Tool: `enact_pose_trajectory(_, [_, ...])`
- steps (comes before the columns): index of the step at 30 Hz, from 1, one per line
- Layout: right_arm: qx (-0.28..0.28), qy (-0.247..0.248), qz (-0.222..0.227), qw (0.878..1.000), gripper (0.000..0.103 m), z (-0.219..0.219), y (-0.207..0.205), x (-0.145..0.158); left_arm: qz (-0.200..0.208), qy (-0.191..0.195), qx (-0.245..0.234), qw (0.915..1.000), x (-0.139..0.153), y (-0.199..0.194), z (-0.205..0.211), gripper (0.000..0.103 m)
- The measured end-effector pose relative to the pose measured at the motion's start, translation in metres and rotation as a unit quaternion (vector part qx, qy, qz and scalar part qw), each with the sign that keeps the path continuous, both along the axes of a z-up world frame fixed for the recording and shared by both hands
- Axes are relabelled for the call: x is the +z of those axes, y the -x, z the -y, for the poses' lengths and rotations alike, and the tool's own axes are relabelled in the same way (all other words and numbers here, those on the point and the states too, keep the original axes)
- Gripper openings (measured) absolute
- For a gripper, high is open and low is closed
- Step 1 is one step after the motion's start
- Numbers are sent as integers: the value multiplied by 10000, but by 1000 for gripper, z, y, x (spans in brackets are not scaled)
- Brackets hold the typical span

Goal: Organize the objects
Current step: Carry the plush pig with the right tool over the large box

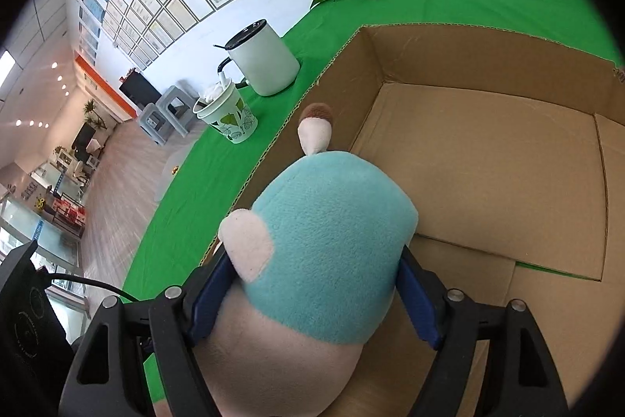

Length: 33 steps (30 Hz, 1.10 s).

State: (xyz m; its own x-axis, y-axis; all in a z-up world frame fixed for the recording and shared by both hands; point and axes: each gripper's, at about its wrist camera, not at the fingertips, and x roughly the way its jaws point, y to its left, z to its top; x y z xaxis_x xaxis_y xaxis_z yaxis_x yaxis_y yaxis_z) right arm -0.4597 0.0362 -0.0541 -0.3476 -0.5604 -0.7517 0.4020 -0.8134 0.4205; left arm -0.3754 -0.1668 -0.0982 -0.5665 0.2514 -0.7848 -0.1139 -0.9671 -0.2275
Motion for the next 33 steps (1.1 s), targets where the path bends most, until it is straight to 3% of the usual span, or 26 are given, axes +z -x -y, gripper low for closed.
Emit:
enact_pose_trajectory(3, [-31, 97, 102, 9999, 84, -2, 2, -2, -144, 116, 66, 9998, 14, -13, -1, 73])
enact_pose_trajectory(8, [-78, 224, 276, 9993, 86, -6, 4, -4, -807, 364, 150, 9960, 39, -28, -6, 72])
enact_pose_trajectory(12, [-194, 278, 347, 9988, 87, -7, 3, -4, -331, 609, -83, 9976, 22, -9, -17, 64])
enact_pose_trajectory(14, [-303, 401, 528, 9973, 87, -12, 2, -6, -336, 540, -54, 9980, 20, -10, -17, 62])
enact_pose_trajectory(19, [-544, 1370, 959, 9844, 87, -43, -6, -4, -64, 54, 220, 9997, 18, -10, -6, 57])
enact_pose_trajectory(24, [-344, 674, 1080, 9913, 85, -23, -16, -14, 168, -156, 387, 9990, 13, -18, -2, 55])
enact_pose_trajectory(27, [-437, 654, 983, 9920, 81, -16, -17, -15, 255, -235, 377, 9987, 11, -18, 3, 54])
enact_pose_trajectory(31, [-513, 313, 762, 9953, 80, -4, -17, -21, 243, 41, 303, 9992, 13, -22, 0, 54])
enact_pose_trajectory(33, [-573, 463, 844, 9937, 81, -8, -15, -23, 158, 130, 324, 9993, 17, -28, 0, 55])
